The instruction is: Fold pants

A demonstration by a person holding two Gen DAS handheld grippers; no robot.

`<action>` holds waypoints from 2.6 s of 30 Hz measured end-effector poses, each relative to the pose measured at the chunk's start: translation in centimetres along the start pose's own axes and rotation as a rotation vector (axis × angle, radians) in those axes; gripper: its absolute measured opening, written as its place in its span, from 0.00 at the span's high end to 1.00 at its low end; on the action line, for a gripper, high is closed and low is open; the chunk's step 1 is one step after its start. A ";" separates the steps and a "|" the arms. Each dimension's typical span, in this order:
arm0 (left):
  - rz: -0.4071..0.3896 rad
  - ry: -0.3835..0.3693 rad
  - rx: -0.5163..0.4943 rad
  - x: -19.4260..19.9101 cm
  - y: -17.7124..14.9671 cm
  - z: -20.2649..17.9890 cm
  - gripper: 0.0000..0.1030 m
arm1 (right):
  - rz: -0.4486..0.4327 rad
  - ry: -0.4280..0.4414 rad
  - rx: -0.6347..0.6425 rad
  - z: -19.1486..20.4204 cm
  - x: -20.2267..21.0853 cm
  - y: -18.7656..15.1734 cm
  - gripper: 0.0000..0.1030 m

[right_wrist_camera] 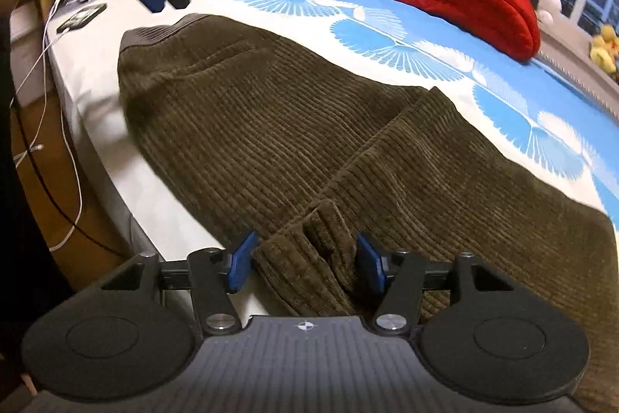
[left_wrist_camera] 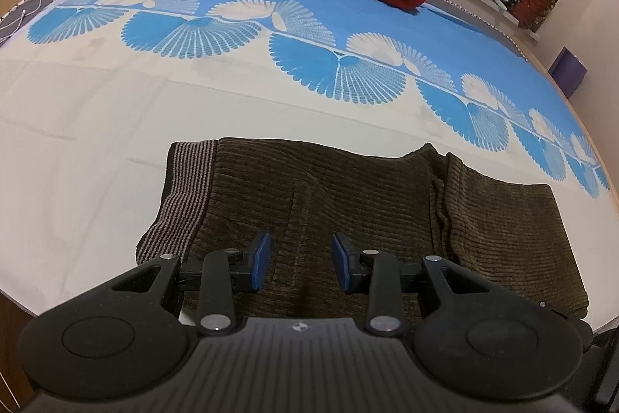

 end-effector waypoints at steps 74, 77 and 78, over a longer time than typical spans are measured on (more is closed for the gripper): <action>0.043 0.068 0.476 -6.7 -1.8 10.0 0.41 | 0.013 -0.144 -0.573 -14.4 5.6 -7.7 0.65; -0.030 0.120 0.427 -5.4 -1.9 8.8 0.65 | 0.111 -0.192 -0.604 -15.2 5.7 -9.8 0.65; -0.060 0.133 0.395 -4.8 -1.7 7.9 0.71 | 0.143 -0.208 -0.629 -15.7 5.7 -10.6 0.65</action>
Point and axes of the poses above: each gripper's, at about its wrist camera, not at the fingertips, and x roughly against the way its jaws point, z to its left, y to its top, the point moved 4 cm from there along -x, roughly the way its jaws point, and after that the axes turned 12 degrees about x, right-handed, at the moved point
